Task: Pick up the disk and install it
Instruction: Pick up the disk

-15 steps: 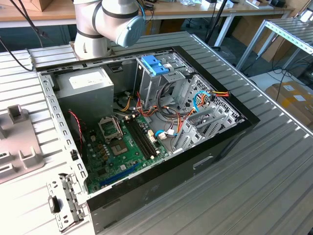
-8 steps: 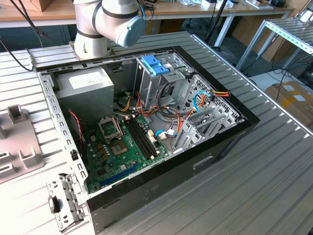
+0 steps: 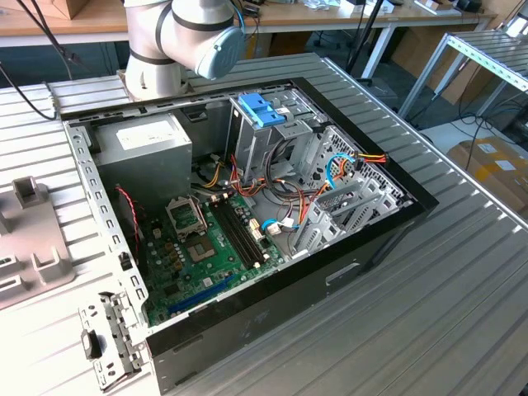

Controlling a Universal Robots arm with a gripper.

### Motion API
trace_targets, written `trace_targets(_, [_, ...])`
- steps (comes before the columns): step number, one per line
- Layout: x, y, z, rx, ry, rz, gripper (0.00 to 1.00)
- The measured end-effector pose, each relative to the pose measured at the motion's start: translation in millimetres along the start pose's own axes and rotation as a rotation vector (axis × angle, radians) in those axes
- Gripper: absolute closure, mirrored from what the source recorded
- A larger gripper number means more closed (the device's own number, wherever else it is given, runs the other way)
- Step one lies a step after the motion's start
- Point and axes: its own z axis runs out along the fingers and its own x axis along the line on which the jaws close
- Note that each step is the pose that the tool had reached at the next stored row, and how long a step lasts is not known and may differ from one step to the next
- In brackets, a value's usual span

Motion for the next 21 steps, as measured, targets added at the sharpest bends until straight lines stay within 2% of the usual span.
trace_targets(21, [0.0, 0.0, 0.0, -0.0028, 0.0058, -0.137, 0.89])
